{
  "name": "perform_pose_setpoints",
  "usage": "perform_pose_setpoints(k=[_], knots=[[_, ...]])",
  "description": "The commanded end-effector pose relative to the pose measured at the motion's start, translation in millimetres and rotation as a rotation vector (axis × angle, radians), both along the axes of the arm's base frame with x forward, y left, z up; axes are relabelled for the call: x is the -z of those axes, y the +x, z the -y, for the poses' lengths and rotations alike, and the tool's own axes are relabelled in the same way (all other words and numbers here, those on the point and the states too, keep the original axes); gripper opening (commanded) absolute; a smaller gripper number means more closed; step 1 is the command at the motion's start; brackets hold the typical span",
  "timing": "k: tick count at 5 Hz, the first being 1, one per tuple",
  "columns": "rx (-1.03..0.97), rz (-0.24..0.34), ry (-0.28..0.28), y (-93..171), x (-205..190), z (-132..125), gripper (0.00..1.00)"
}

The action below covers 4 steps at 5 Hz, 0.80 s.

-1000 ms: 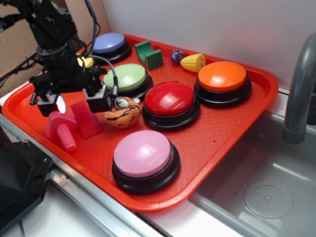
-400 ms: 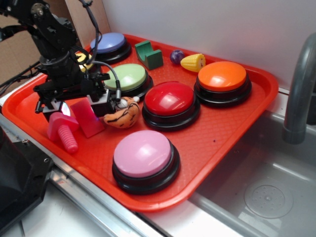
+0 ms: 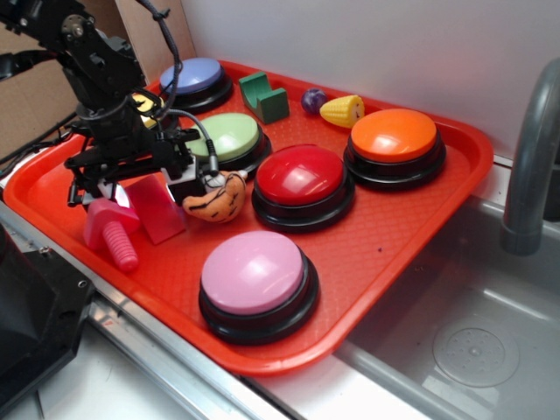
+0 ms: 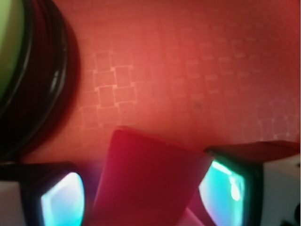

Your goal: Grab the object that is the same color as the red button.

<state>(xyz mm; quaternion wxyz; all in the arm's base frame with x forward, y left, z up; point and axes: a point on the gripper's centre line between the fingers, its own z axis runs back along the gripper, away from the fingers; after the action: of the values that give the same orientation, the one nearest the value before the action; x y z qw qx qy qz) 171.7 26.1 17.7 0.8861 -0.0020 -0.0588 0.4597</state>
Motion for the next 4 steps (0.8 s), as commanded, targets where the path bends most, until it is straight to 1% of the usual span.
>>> perform_pose_setpoints(k=[1, 3, 4], knots=[[-0.11, 0.066, 0.02, 2.2, -6.6, -5.0, 0.0], [-0.121, 0.06, 0.019, 3.5, -4.0, -8.4, 0.0], [-0.096, 0.055, 0.022, 3.9, -10.8, -7.5, 0.0]])
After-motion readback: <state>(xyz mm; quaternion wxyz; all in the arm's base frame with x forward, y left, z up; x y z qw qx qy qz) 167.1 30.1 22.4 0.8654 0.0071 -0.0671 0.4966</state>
